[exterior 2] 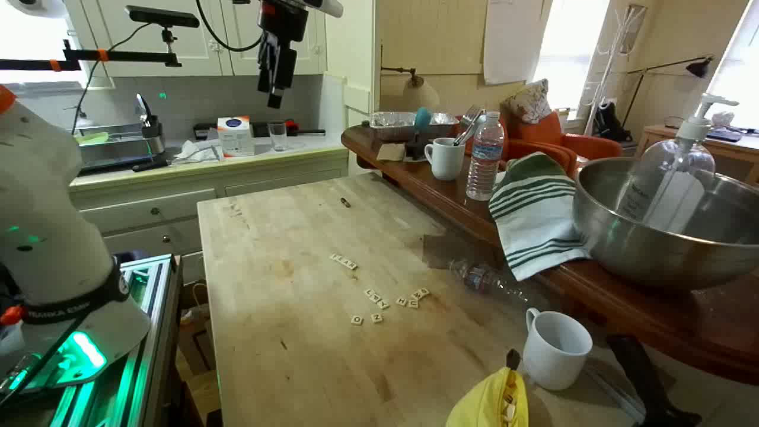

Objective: Spell the word 'Teal'.

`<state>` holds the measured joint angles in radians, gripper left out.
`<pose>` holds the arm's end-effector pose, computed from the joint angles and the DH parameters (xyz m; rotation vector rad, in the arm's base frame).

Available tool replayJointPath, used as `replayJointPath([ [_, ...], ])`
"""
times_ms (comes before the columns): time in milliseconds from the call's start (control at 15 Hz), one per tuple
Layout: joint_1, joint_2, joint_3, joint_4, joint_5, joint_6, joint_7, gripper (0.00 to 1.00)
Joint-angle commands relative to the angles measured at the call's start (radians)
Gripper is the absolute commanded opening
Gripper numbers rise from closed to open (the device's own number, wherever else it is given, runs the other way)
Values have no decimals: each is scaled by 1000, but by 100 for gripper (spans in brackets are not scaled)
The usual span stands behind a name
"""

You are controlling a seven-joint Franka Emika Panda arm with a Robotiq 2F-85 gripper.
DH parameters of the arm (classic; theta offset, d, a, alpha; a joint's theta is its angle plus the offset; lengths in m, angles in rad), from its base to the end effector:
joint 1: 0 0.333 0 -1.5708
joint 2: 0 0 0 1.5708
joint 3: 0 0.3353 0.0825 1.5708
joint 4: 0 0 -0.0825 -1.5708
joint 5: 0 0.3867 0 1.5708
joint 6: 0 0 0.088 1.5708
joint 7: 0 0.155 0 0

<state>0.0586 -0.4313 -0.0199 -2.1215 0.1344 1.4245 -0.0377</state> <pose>0.3718 0.0357 0.5369 -2.9704 -0.1206 0.3978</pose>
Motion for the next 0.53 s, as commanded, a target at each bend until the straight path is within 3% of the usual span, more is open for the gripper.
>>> replayJointPath([
  [0, -14, 1, 11, 3, 3, -3, -4, 100],
  [333, -14, 1, 11, 3, 3, -3, -4, 100],
  [467, -17, 11, 23, -53, -12, 57, 4, 100],
])
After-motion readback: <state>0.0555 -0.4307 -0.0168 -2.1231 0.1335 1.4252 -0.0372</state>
